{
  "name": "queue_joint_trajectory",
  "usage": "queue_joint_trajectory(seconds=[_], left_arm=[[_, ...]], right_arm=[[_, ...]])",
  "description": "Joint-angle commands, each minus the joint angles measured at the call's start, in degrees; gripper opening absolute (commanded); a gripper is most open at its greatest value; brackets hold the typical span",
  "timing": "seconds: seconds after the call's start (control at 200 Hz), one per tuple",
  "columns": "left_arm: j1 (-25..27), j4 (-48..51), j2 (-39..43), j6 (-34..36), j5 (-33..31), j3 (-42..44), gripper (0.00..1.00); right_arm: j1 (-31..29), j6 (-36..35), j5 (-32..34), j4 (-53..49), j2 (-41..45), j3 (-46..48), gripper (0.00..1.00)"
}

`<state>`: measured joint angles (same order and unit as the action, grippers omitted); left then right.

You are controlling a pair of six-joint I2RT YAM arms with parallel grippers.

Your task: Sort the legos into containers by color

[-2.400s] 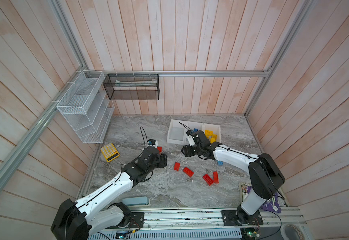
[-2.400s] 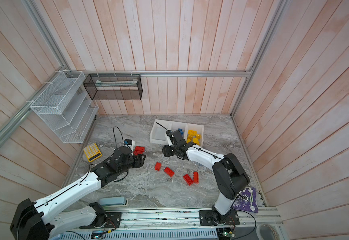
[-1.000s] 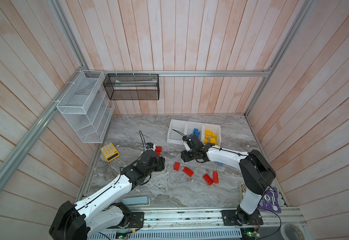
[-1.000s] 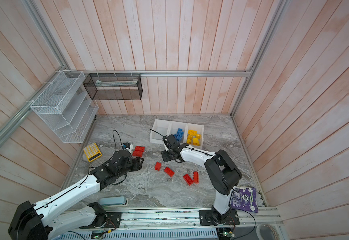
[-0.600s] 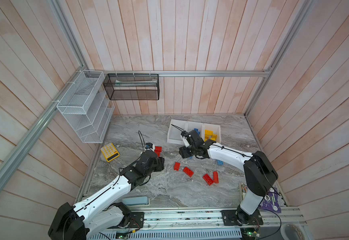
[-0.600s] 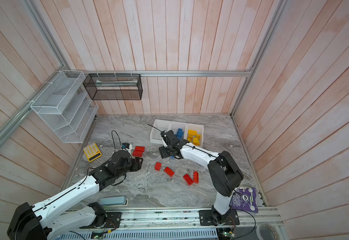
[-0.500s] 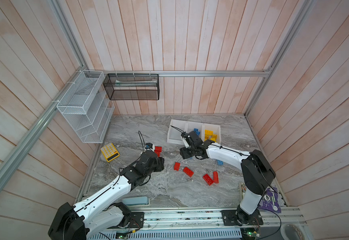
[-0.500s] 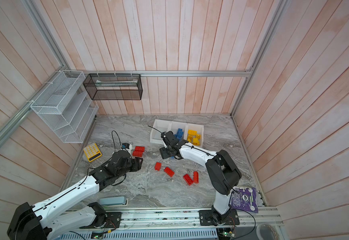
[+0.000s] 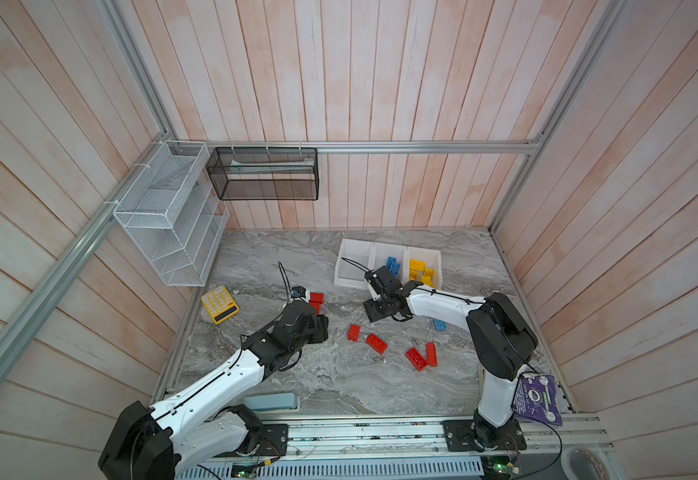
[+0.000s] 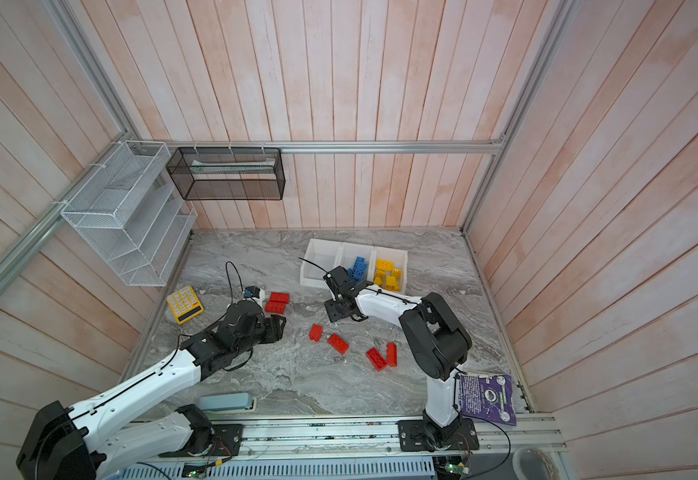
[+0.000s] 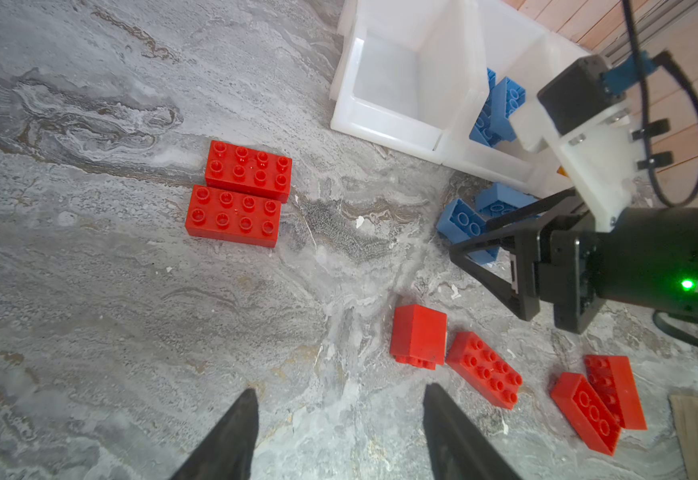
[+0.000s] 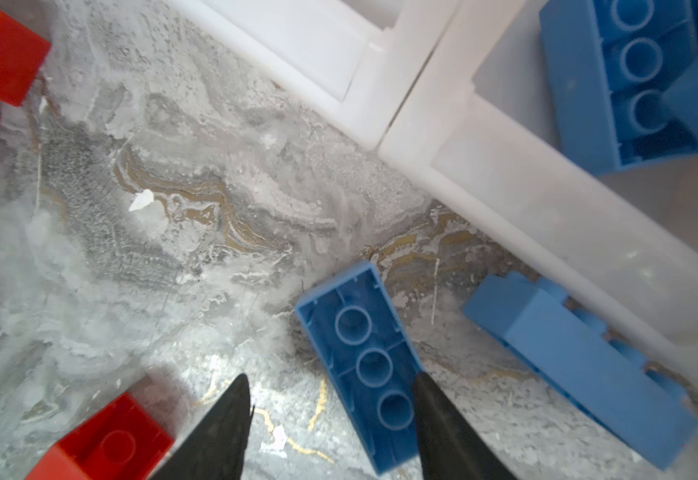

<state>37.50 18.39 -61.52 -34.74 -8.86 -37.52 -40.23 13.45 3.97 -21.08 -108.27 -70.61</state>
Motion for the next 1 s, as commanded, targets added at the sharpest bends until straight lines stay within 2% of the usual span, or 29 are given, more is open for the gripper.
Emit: queue_joint_trajectory(seconds=[0.0,0.375,0.75,0.995], left_arm=[[-0.23,-0.81,-0.53,0.46,-0.63,0.08,0.65],[-0.23,-1.07,-0.75,0.21,-0.29,0.05,0.65],[-0.23,-0.65,0.97,-0.06,-0.49,1.21,0.65],[-0.23,-0.1,2.86,-0.15,-0.81,2.02,0.65]], right_arm=[[0.1,-0.14,-0.38,-0.85,-1.08,0.99,0.57],[0.19,0.43,0.38,-1.17,1.63,1.49,0.28],[0.24,0.71,0.65,-3.2,3.81,-1.44,0.17],[1.34,0.87,-0.34,-5.22,5.72,-5.37,0.16]])
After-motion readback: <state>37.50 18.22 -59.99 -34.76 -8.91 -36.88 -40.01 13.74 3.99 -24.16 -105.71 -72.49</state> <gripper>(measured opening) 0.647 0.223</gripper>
